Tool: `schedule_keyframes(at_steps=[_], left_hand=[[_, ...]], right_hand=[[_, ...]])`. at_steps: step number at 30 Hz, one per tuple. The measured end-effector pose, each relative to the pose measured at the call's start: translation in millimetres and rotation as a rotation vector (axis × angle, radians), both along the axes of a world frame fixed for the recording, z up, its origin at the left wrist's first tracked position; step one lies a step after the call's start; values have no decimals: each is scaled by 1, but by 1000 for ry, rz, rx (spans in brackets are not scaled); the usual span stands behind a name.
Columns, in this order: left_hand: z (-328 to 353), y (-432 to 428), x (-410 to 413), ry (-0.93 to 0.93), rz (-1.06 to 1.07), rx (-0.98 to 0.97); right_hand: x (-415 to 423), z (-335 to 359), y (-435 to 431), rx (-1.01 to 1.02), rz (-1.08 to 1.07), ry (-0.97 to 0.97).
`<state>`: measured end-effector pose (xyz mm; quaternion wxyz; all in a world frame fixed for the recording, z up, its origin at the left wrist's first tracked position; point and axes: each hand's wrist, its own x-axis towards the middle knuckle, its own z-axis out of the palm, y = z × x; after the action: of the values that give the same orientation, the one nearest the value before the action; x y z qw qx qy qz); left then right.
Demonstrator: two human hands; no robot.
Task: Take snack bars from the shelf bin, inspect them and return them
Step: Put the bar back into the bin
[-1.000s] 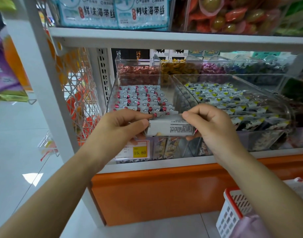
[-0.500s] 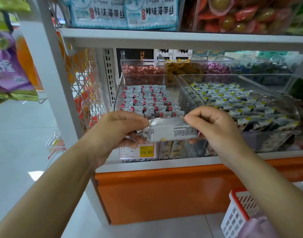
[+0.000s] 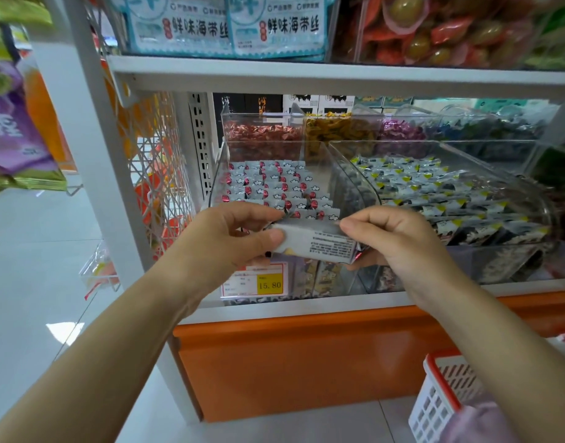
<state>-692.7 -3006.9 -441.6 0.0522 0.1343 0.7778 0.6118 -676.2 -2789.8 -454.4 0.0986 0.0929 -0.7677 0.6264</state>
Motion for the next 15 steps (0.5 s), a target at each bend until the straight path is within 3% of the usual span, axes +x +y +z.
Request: schedule_keyframes(at_steps=[15], left_hand=[[-5, 4, 0, 84, -54, -53]], right_hand=[[-7, 2, 22, -19, 180, -149]])
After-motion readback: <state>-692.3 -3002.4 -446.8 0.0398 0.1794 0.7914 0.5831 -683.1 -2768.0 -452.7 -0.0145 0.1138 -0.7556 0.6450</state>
